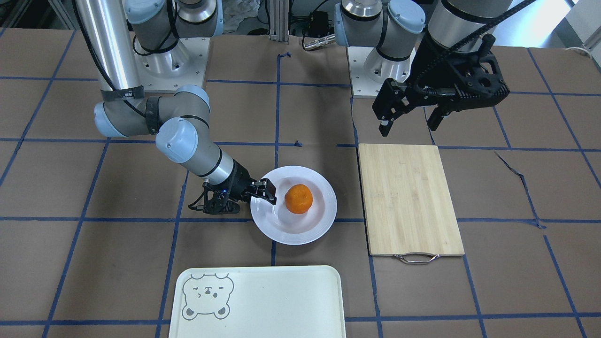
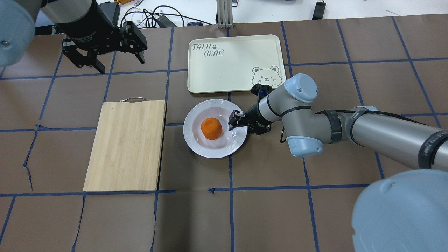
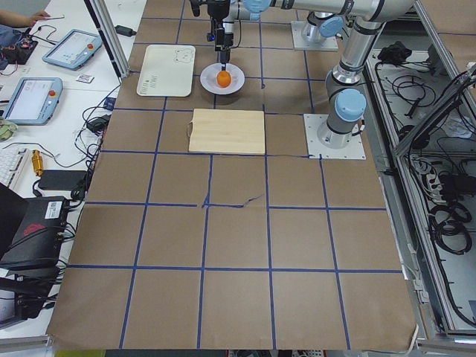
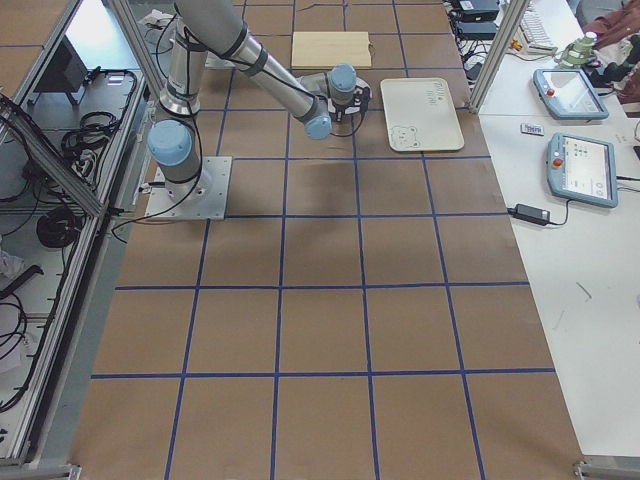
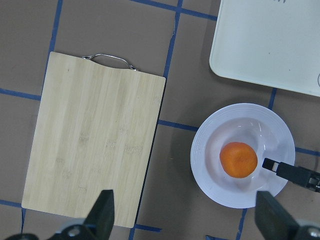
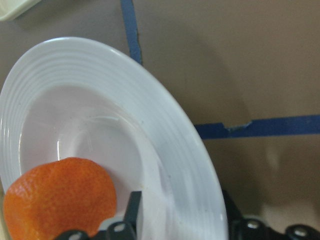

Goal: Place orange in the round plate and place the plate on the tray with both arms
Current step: 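Grip the white plate rim nearest the right gripper, then drag the plate with the right gripper onto the bear-printed tray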

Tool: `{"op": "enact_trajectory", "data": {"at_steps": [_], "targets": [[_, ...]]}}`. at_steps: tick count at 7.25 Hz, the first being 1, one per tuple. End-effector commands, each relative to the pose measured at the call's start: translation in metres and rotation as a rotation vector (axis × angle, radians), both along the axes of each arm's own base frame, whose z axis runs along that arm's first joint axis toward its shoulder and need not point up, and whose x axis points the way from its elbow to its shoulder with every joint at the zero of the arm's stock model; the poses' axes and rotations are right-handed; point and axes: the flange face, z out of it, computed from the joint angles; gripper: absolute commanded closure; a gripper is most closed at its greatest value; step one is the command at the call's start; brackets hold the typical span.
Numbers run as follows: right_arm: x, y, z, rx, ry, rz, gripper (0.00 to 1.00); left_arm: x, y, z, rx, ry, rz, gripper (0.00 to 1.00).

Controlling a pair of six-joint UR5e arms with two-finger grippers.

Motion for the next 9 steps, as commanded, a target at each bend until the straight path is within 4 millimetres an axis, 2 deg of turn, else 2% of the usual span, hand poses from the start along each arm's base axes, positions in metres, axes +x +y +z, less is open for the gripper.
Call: {"op": "enact_trajectory", "data": {"at_steps": [1,2,3,5,6,7,8,9], "targets": [[0.01,0.005,0.0,0.002,-0.003,0.001,1.0,0.002,0.0,-0.001,0.0,0.002,0.005,0.0],[0.01,-0.004,0.009,0.018,-0.004,-0.063,1.0,0.002,0.0,-0.001,0.0,0.008,0.004,0.0],[0.01,-0.021,0.025,0.001,-0.004,-0.077,1.0,0.003,-0.001,-0.001,0.0,0.008,0.006,0.0],[-0.004,-0.055,0.057,-0.022,-0.025,-0.11,1.0,0.003,0.0,-0.002,0.003,0.008,0.006,0.0],[-0.021,-0.076,0.072,-0.056,-0.059,-0.14,1.0,0.003,0.002,-0.004,0.008,0.006,0.006,0.0],[-0.047,-0.099,0.087,-0.089,-0.067,-0.184,1.0,0.003,0.003,-0.004,0.008,0.0,0.005,0.0],[-0.071,-0.12,0.076,-0.051,-0.054,-0.223,1.0,0.004,0.003,-0.004,0.002,-0.007,-0.089,0.0],[-0.074,-0.155,0.082,-0.087,-0.052,-0.234,1.0,0.003,0.003,-0.003,-0.001,-0.014,-0.153,0.0]]}}
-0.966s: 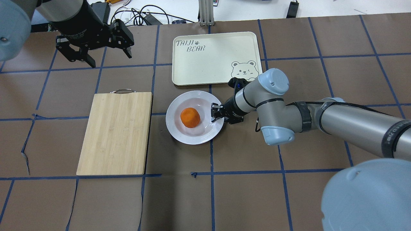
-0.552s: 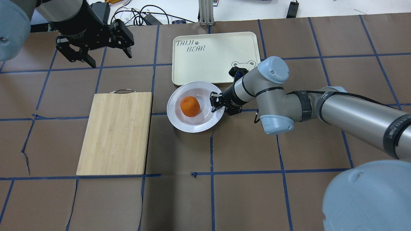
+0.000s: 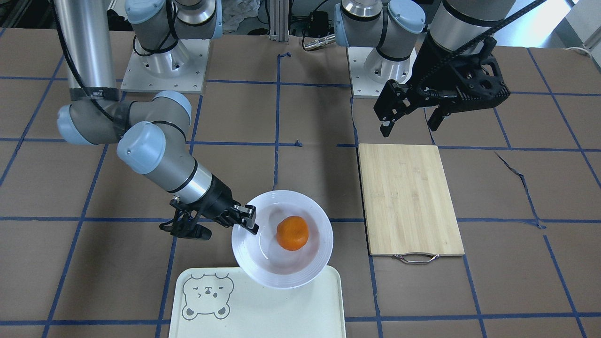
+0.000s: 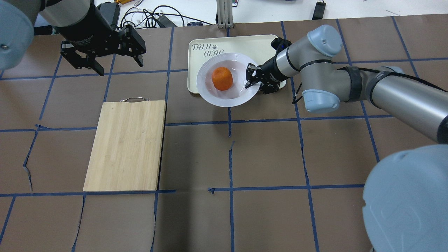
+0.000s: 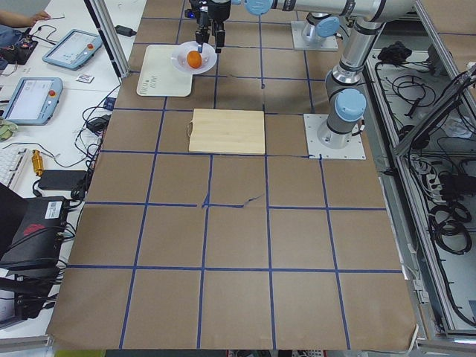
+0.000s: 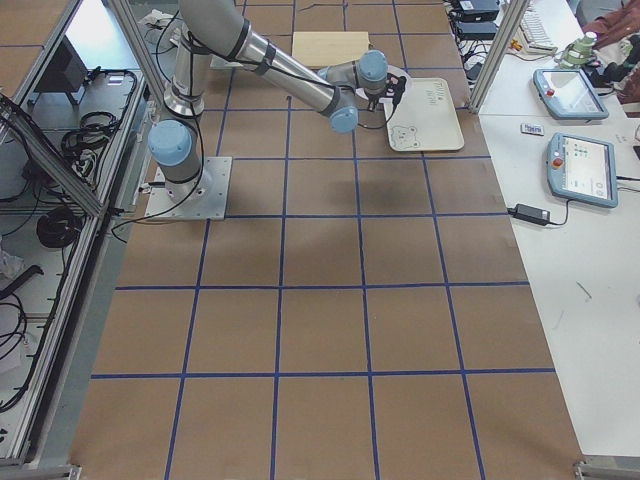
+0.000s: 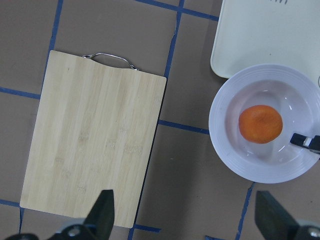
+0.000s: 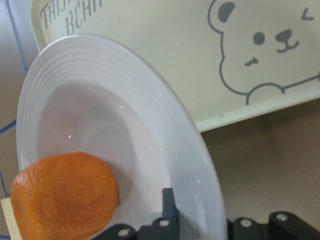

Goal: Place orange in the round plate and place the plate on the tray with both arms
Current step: 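Drag the plate with the right gripper onto the bear-printed tray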

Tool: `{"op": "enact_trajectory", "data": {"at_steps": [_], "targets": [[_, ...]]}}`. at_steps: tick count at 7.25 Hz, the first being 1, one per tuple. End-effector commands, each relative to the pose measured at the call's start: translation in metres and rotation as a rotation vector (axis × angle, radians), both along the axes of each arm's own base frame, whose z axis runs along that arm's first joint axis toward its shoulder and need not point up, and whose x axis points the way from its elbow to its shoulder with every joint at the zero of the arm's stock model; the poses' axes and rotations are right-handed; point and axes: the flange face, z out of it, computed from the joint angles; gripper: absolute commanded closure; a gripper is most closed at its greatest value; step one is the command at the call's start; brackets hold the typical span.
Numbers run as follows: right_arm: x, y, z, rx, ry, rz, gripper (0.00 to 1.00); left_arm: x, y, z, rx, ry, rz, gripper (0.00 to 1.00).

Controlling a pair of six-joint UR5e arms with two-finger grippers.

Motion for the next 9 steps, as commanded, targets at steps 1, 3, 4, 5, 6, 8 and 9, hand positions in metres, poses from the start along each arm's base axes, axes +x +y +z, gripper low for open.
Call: {"op": "enact_trajectory", "data": {"at_steps": [1,3,4,5,6,8,9], "targets": [[-0.016,-0.069,-0.004,-0.027,0.013,-0.048,1.0,0.0,0.0,0.0,-0.004,-0.008,-0.08,0.0],[-0.017,-0.101,-0.042,0.02,0.033,-0.038,1.0,0.0,0.003,0.003,-0.009,-0.011,-0.08,0.0],[-0.02,-0.11,-0.064,0.039,0.061,-0.052,1.0,0.001,0.004,0.009,-0.005,-0.015,-0.077,0.0],[-0.02,-0.115,-0.058,0.034,0.061,-0.064,1.0,0.003,0.006,0.012,-0.004,-0.023,-0.071,0.0],[-0.019,-0.116,-0.055,0.041,0.048,-0.084,0.94,0.005,0.008,0.012,0.008,-0.051,-0.071,0.0],[-0.021,-0.12,-0.033,0.018,0.064,-0.086,0.01,0.005,0.009,0.011,0.014,-0.045,-0.07,0.0],[-0.024,-0.119,-0.019,0.026,0.096,-0.065,0.01,0.005,0.009,0.006,0.019,-0.04,-0.07,0.0]]}}
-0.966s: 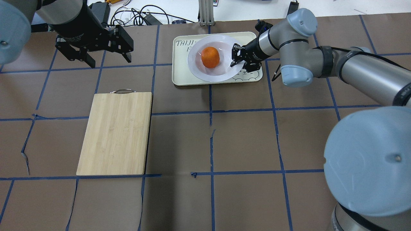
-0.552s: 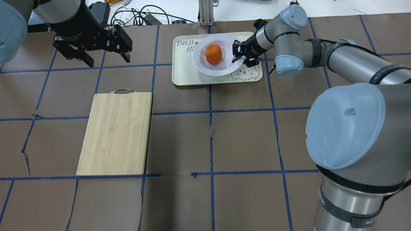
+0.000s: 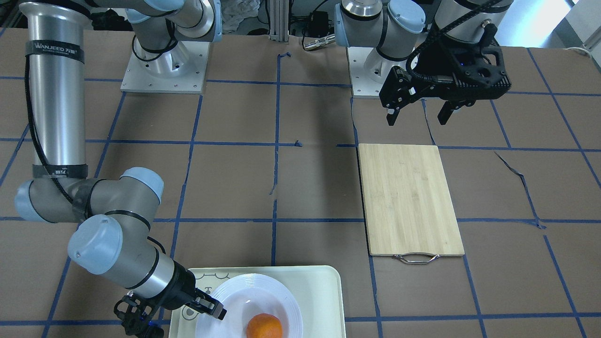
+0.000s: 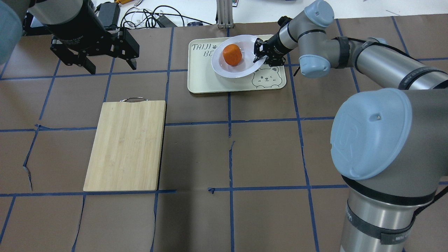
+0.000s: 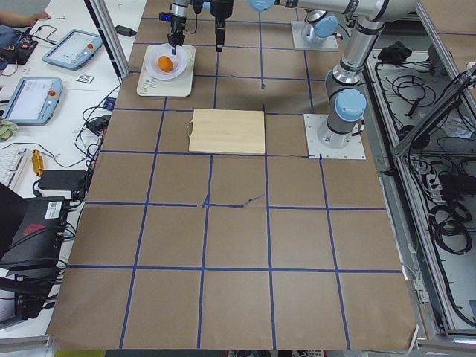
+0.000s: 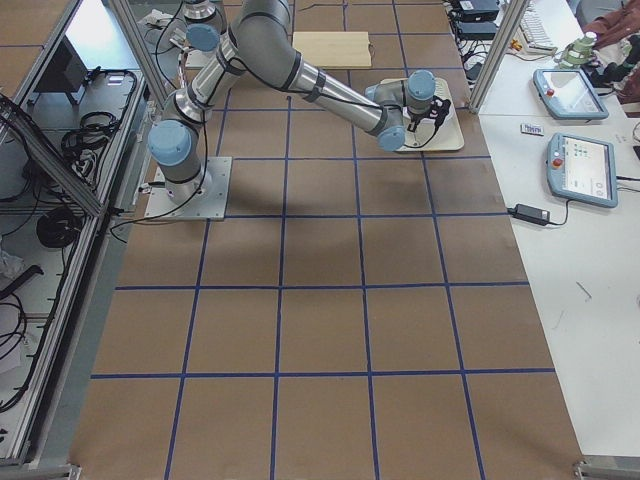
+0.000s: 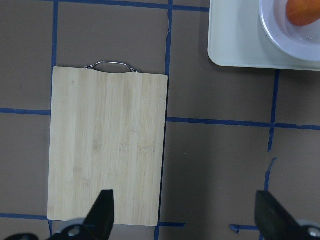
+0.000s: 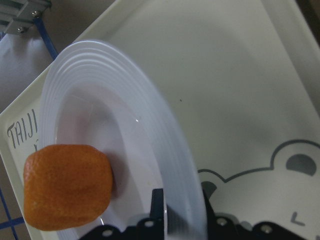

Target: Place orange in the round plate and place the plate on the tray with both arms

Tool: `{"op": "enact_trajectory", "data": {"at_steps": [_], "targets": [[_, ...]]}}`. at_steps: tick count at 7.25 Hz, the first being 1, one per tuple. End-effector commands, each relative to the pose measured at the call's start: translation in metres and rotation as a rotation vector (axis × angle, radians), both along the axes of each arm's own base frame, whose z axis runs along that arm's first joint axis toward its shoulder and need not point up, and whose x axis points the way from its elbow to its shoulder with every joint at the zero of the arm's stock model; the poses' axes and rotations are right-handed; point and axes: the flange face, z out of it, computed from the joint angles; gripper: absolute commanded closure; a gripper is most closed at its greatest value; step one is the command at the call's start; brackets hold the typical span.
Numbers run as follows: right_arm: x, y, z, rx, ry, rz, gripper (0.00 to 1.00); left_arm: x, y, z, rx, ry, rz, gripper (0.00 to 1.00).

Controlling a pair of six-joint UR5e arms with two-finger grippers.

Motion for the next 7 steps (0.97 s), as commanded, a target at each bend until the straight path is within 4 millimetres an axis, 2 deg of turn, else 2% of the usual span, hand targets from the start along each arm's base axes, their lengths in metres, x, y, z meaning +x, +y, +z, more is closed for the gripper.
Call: {"op": "enact_trajectory", "data": {"at_steps": [1,2,3,4,5,6,7], "targets": [[-0.017,-0.005,0.026,-0.006,0.168,0.108,0.0,0.0,0.001,-0.004,0.006,0.004,0.0,0.0],[-0.028,-0.009,0.044,0.017,0.255,0.157,0.0,0.0,0.001,-0.004,0.006,0.005,0.0,0.0],[-0.036,-0.005,0.076,0.082,0.324,0.178,0.0,0.0,0.001,-0.004,0.006,0.005,0.001,0.0],[-0.045,0.003,0.121,0.112,0.434,0.192,0.0,0.0,0.001,-0.005,0.007,0.005,0.001,0.0],[-0.036,0.03,0.172,0.132,0.464,0.211,0.0,0.0,0.001,-0.004,0.006,0.005,0.001,0.0],[-0.029,0.066,0.213,0.159,0.462,0.283,0.0,0.0,0.001,-0.003,0.004,0.005,0.001,0.0],[-0.029,0.104,0.257,0.151,0.466,0.327,0.0,0.0,0.001,-0.005,0.007,0.005,0.001,0.0]]}}
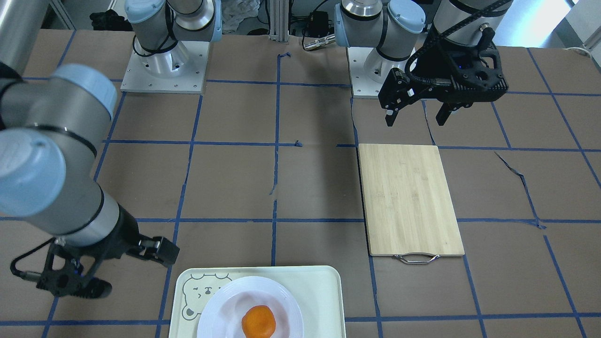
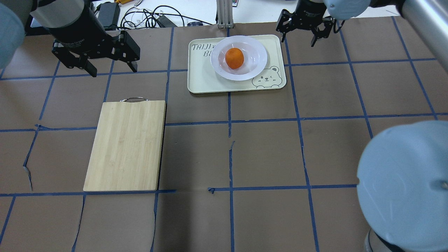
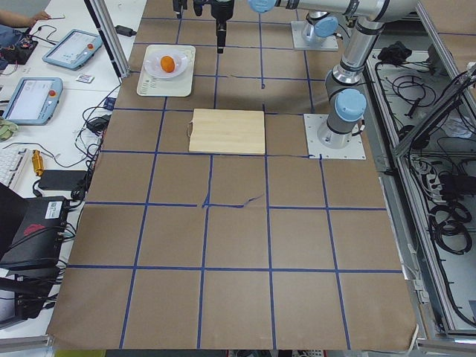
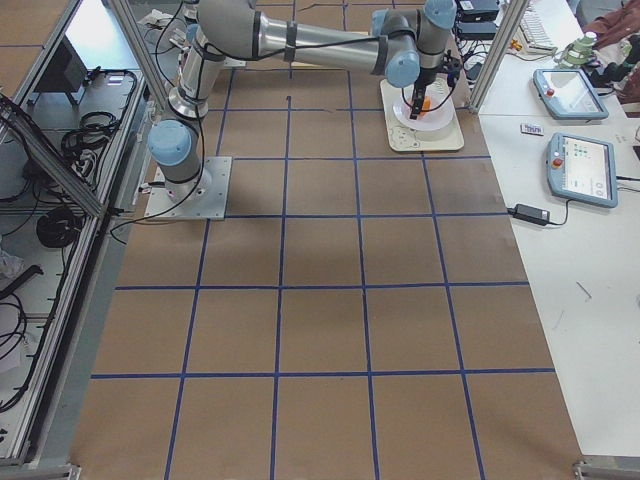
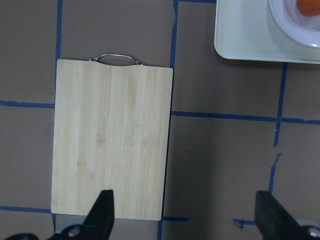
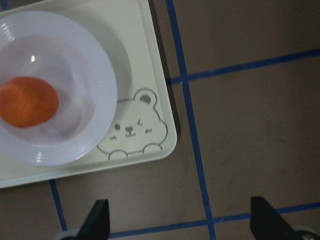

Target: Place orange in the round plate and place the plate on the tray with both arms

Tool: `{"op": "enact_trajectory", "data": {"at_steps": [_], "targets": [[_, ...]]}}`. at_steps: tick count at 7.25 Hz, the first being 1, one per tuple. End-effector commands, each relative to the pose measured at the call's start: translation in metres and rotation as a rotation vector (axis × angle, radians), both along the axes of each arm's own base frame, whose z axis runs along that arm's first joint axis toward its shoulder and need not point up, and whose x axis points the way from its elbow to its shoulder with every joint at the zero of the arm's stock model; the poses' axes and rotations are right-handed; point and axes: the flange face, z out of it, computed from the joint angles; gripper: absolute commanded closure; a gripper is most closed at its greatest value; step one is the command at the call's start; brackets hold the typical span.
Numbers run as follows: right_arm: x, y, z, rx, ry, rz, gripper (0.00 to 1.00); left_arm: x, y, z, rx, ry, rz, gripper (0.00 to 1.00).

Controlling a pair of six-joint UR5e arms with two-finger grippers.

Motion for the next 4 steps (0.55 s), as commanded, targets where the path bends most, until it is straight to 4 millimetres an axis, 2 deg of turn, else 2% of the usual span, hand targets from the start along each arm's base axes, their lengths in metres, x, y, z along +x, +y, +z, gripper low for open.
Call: {"op": "enact_trajectory", "data": {"at_steps": [1,2,4], "targets": [[0.004,0.081,0.082,0.038,0.002,0.064,0.0,0.0,0.0,0.0,0.0,0.0,0.0,0.0],[0.007,0.11,0.097,0.053,-0.002,0.09,0.0,0.001,0.0,0.001,-0.001,0.0,0.002,0.0],[0.005,0.143,0.108,0.044,0.008,0.197,0.0,0.001,0.0,0.0,0.0,0.0,0.002,0.0]]}}
